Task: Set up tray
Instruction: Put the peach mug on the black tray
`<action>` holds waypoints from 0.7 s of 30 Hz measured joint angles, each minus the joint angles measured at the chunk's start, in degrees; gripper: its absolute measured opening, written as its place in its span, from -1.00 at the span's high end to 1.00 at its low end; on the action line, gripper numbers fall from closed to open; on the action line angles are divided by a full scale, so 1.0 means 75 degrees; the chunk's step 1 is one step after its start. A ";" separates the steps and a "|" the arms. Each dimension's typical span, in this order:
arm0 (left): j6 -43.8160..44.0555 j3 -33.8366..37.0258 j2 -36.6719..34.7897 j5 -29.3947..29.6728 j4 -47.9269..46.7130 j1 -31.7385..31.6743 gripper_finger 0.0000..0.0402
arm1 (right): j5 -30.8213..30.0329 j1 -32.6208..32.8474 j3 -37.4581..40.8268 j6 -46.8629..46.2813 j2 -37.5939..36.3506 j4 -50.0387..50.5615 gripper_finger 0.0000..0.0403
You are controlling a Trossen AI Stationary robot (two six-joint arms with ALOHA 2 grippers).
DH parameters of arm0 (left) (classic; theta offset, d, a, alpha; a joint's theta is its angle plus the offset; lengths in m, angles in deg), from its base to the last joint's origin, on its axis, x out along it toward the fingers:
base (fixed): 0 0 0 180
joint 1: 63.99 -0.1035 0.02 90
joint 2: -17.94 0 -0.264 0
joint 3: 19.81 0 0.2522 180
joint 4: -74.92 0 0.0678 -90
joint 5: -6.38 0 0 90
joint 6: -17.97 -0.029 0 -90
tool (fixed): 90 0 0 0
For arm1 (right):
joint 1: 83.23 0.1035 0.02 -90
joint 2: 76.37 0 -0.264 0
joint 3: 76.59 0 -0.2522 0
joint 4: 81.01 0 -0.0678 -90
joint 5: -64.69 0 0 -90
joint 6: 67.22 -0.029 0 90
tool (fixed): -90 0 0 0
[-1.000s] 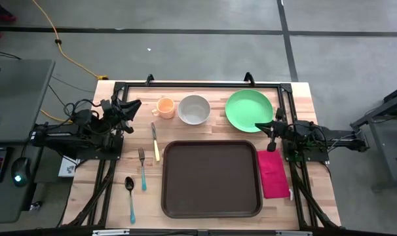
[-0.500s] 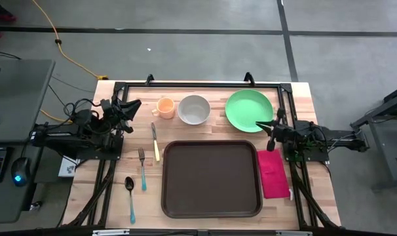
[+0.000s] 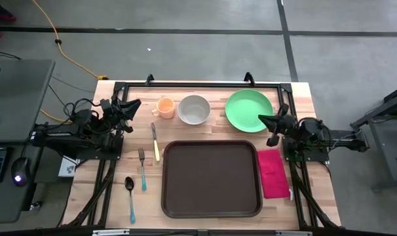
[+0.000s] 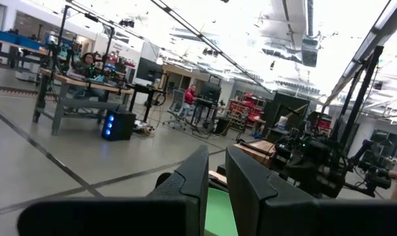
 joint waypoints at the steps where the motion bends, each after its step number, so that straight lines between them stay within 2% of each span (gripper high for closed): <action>1: 0.0000 0.0000 0.0000 0.0001 0.0000 0.0000 0.58 | -0.0008 0.0000 0.0002 -0.0373 0.0000 -0.0113 1.00; 8: -0.0003 0.0000 0.0000 0.0007 -0.0001 0.0000 0.58 | 0.0145 0.0002 0.0002 -0.1242 0.0068 -0.0743 1.00; 15: 0.0015 -0.0012 0.0086 0.0010 0.0005 -0.0003 0.58 | -0.0793 0.0002 0.0002 -0.2701 0.0117 -0.1642 1.00; 21: -0.0045 -0.0349 0.0819 0.0017 -0.0046 -0.0002 0.58 | -0.1260 0.0001 0.0002 -0.2955 0.0117 -0.2213 1.00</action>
